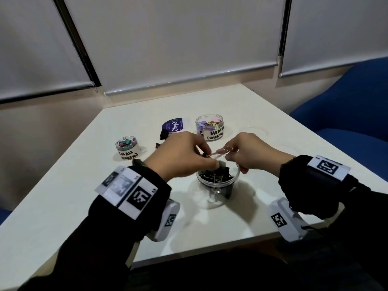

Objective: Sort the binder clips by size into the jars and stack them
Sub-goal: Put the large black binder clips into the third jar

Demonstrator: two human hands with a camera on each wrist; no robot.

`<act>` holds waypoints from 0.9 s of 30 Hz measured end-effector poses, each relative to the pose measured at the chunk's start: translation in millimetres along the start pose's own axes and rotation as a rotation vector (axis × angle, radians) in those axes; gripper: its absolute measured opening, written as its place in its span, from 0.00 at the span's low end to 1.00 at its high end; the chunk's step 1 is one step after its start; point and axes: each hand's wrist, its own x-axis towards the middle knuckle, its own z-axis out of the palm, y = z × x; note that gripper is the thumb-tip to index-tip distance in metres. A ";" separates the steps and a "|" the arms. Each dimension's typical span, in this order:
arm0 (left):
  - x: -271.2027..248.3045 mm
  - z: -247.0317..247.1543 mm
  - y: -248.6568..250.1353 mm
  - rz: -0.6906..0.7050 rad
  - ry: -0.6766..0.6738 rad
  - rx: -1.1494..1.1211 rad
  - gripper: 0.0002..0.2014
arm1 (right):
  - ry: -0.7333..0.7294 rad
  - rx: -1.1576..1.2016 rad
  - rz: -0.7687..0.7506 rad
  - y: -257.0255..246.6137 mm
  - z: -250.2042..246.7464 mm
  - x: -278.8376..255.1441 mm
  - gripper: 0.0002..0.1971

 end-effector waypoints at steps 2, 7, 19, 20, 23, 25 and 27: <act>4.3 9.1 0.0 0.035 -0.043 0.067 0.15 | -0.023 0.034 0.012 0.4 -0.5 0.7 0.14; 13.2 17.6 -9.5 0.050 -0.053 0.106 0.15 | -0.059 0.050 0.021 0.9 -5.9 1.6 0.18; 16.4 34.1 -9.0 0.001 -0.251 0.370 0.25 | -0.020 -0.061 0.053 -7.1 -6.4 3.1 0.24; 15.0 35.3 -8.5 -0.009 -0.238 0.381 0.27 | -0.018 -0.068 0.054 -8.2 -6.5 2.4 0.25; 12.7 35.6 -4.8 -0.040 -0.247 0.418 0.27 | -0.007 -0.087 0.060 -10.9 -5.5 0.6 0.25; 12.4 36.0 -0.2 -0.061 -0.265 0.461 0.26 | 0.015 -0.102 0.059 -13.7 -4.6 -1.0 0.25; 11.7 37.8 4.0 -0.072 -0.272 0.515 0.25 | 0.024 -0.106 0.059 -15.9 -3.7 -3.0 0.25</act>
